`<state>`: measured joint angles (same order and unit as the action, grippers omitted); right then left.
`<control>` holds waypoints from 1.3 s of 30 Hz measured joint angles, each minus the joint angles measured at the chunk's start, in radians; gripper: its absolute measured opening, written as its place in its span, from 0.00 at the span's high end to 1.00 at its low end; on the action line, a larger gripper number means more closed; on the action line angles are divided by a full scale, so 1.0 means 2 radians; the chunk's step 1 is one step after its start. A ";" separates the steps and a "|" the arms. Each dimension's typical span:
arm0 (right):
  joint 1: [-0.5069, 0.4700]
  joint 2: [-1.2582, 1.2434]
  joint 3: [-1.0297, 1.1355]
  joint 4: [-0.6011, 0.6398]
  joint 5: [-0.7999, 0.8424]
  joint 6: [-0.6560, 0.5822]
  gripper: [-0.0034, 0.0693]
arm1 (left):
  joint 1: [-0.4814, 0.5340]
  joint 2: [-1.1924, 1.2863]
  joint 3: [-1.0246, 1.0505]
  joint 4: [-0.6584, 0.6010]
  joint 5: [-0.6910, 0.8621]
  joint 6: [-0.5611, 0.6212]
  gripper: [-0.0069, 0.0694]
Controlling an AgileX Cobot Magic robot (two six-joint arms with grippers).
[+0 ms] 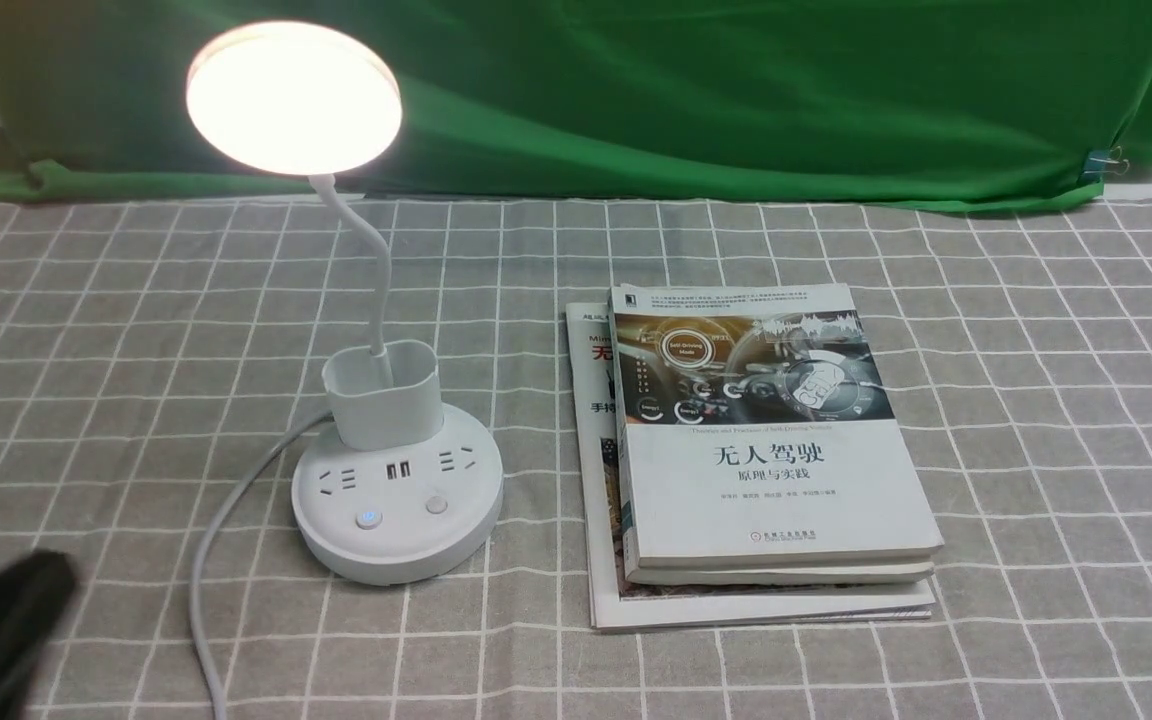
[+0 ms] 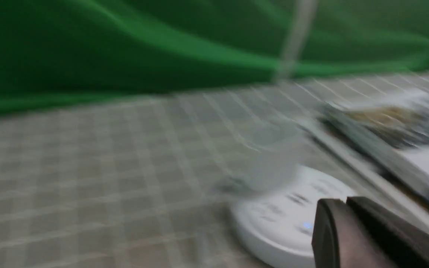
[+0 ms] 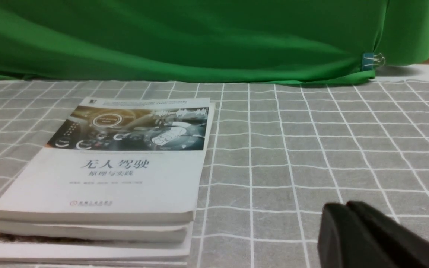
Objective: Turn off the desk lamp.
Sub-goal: Use the left arm to press the button switch on the lamp holder
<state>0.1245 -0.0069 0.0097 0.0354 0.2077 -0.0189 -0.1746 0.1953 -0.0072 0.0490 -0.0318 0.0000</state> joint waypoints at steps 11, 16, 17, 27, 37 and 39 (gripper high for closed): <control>0.000 0.000 0.000 0.000 0.000 0.000 0.90 | 0.077 -0.098 0.008 -0.037 0.135 0.045 0.90; 0.000 0.000 0.000 0.000 0.000 0.000 0.90 | 0.078 -0.098 0.008 -0.039 0.137 0.054 0.90; 0.000 0.000 0.000 0.000 0.000 0.000 0.90 | 0.079 -0.098 0.008 -0.039 0.137 0.054 0.90; 0.000 0.000 0.000 0.000 0.000 0.000 0.90 | 0.117 -0.098 0.008 -0.039 0.137 0.056 0.90; 0.000 0.000 0.000 0.000 0.000 0.000 0.90 | 0.117 -0.098 0.008 -0.039 0.137 0.056 0.90; 0.000 0.000 0.000 0.000 0.000 0.000 0.90 | 0.117 -0.098 0.008 -0.039 0.137 0.056 0.90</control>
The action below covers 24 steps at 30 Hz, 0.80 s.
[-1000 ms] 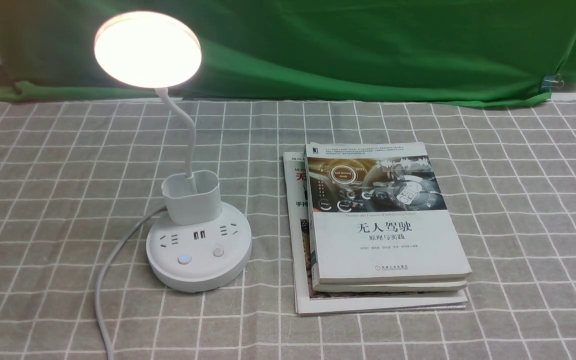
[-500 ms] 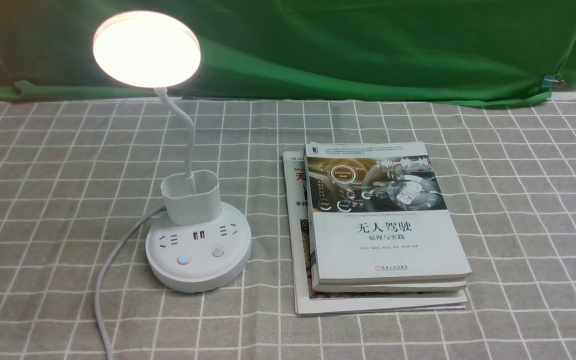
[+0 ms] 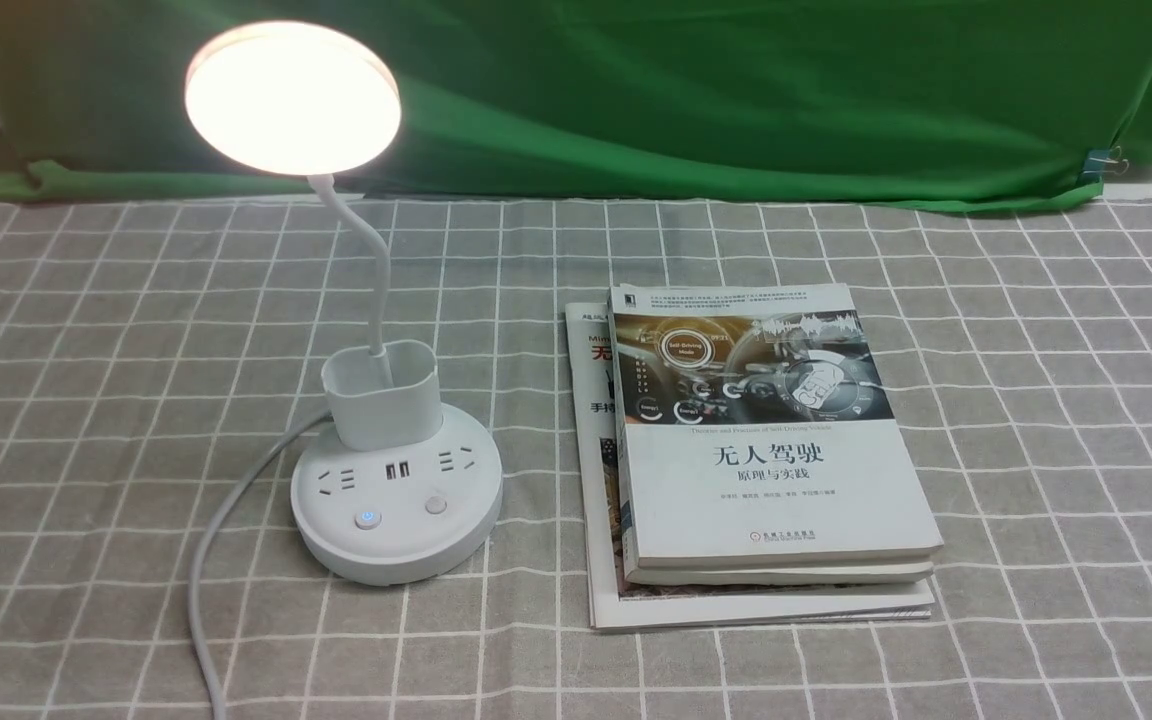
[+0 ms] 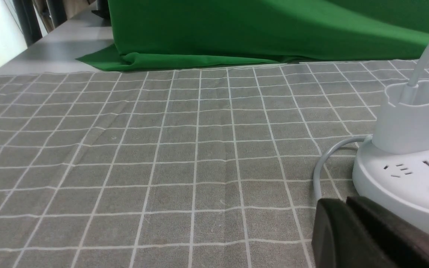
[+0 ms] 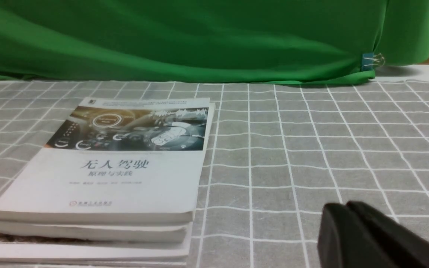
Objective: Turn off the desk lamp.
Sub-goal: Use the left arm to press the button switch on the lamp holder
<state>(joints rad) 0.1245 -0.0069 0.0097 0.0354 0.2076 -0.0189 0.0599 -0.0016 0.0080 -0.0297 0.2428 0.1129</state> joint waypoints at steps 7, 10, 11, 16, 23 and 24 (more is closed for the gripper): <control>0.000 0.000 0.000 0.000 0.000 0.000 0.90 | 0.000 0.000 0.000 0.000 0.000 0.000 0.90; 0.000 0.000 0.000 0.000 0.000 0.000 0.90 | 0.000 0.000 0.000 0.000 0.000 0.000 0.90; 0.000 0.000 0.000 0.000 0.000 0.000 0.90 | 0.000 0.000 0.000 0.000 0.000 0.000 0.90; 0.000 0.000 0.000 0.000 0.000 0.000 0.90 | 0.000 0.000 0.000 0.000 0.000 0.004 0.90; 0.000 0.000 0.000 0.000 0.000 0.000 0.90 | 0.000 0.000 0.000 0.000 0.000 0.011 0.90; 0.000 0.000 0.000 0.000 0.000 0.000 0.90 | 0.000 0.000 0.000 0.001 0.000 0.011 0.90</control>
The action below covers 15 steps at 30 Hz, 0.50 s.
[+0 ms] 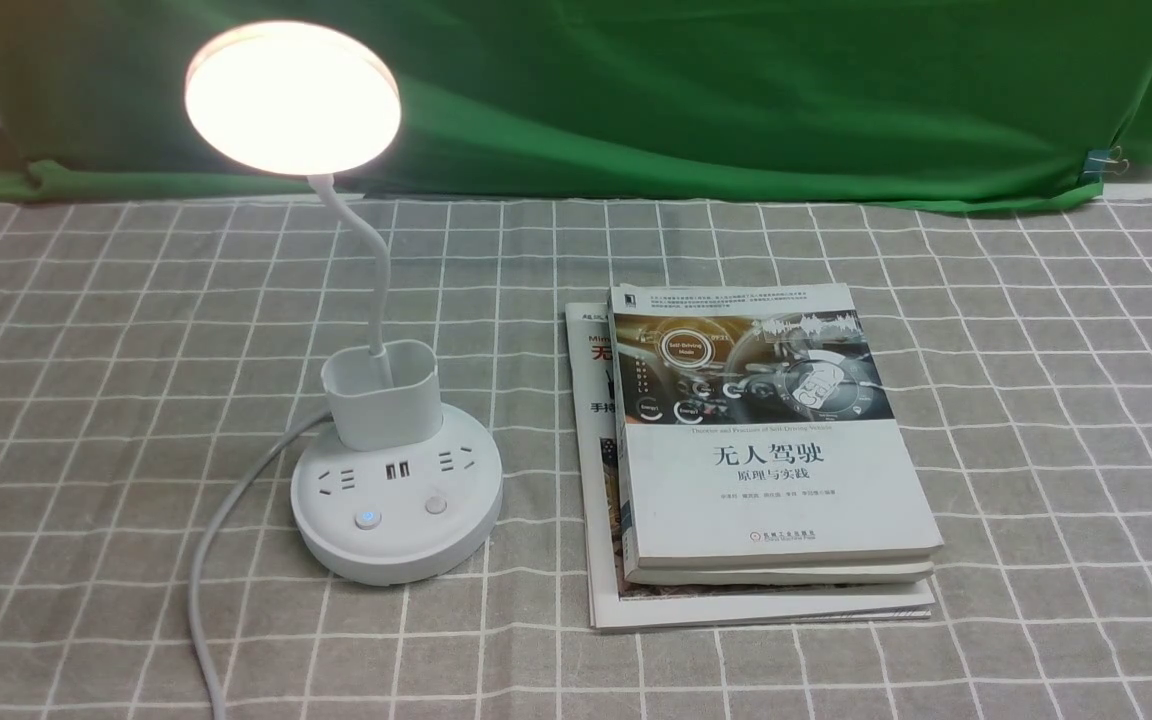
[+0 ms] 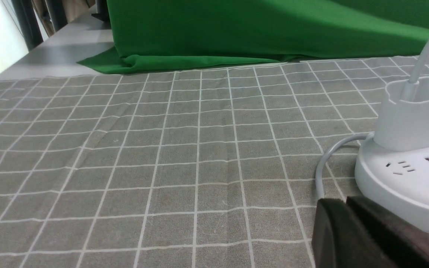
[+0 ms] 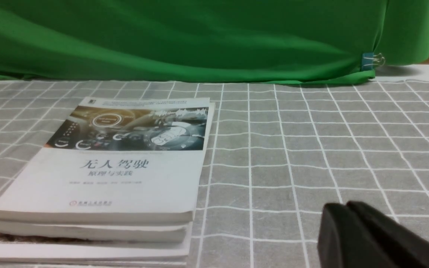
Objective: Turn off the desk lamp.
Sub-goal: Use the left arm to press the button switch on the lamp holder
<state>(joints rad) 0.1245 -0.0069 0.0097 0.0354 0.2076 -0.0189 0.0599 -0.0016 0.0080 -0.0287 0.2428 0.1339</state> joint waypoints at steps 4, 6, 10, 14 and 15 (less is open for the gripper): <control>0.000 0.000 0.000 0.000 0.000 0.000 0.90 | 0.000 0.000 0.000 0.001 0.000 0.000 0.90; 0.000 0.000 0.000 0.000 0.000 0.000 0.90 | 0.000 0.000 0.000 0.011 0.000 0.002 0.90; 0.000 0.000 0.000 0.000 0.000 0.000 0.90 | -0.007 0.000 0.000 0.051 0.000 0.003 0.90; 0.000 0.000 0.000 0.000 0.000 0.000 0.90 | -0.011 0.000 0.000 0.062 0.000 0.004 0.90; 0.000 0.000 0.000 0.000 0.000 0.000 0.90 | -0.011 0.000 0.000 0.062 0.000 0.004 0.90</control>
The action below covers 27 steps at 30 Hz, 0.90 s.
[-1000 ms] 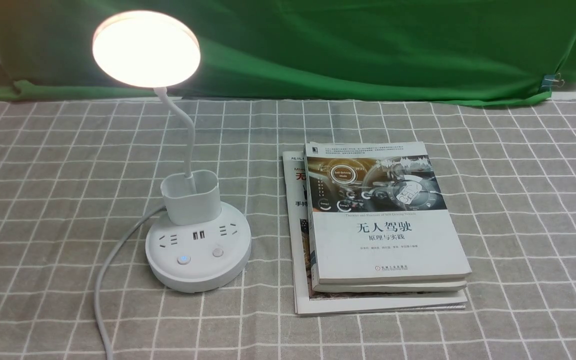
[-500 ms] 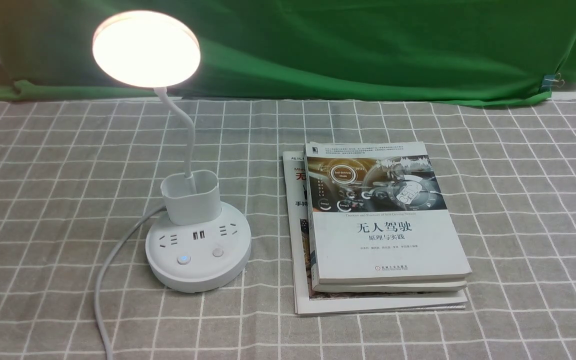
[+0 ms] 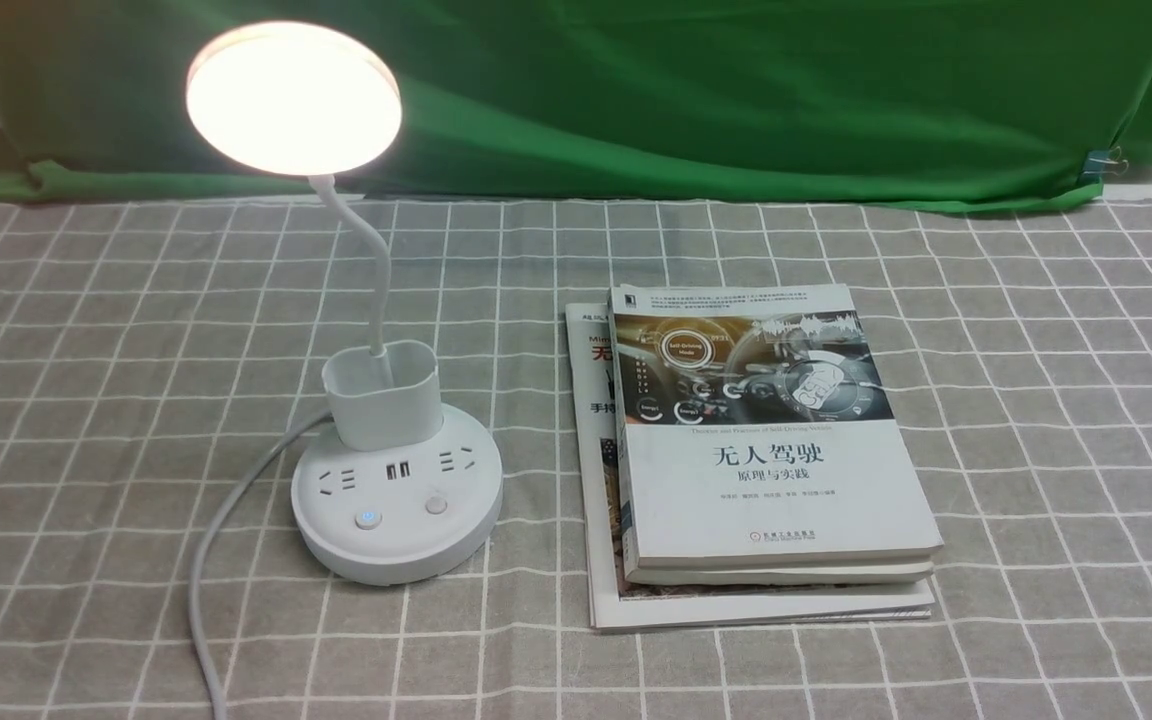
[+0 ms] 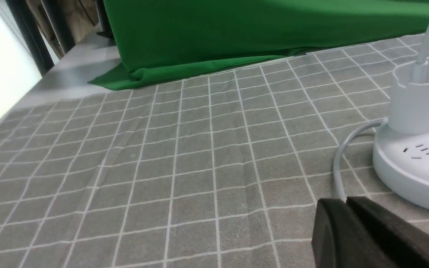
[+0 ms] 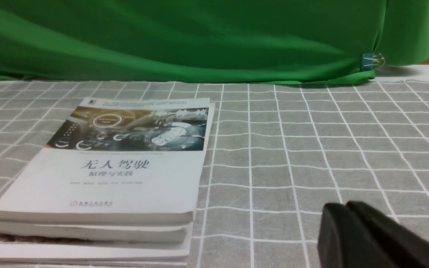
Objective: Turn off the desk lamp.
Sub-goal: Use the left arm to press the button switch on the lamp holder
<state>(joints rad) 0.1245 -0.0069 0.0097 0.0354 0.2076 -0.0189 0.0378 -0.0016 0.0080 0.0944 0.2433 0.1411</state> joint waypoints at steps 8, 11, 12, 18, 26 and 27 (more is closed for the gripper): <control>0.000 0.000 0.000 0.000 0.000 0.000 0.90 | 0.000 0.000 0.000 -0.165 -0.054 -0.061 0.90; 0.000 0.000 0.000 0.000 0.000 0.000 0.90 | 0.000 0.000 0.000 -0.276 -0.080 -0.087 0.90; 0.000 0.000 0.000 0.000 0.000 0.000 0.90 | -0.001 0.000 0.000 -0.293 -0.088 -0.092 0.90; 0.000 0.000 0.000 0.000 0.000 0.000 0.90 | -0.003 0.000 0.000 -0.315 -0.137 -0.096 0.90; 0.000 0.000 0.000 0.000 0.000 0.000 0.90 | -0.003 0.000 0.000 -0.312 -0.160 -0.137 0.90; 0.000 0.000 0.000 0.000 0.000 0.000 0.90 | -0.003 0.000 0.000 -0.312 -0.159 -0.137 0.90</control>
<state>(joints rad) 0.1245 -0.0069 0.0097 0.0354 0.2076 -0.0189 0.0309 -0.0024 0.0080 -0.5293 -0.0756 -0.1323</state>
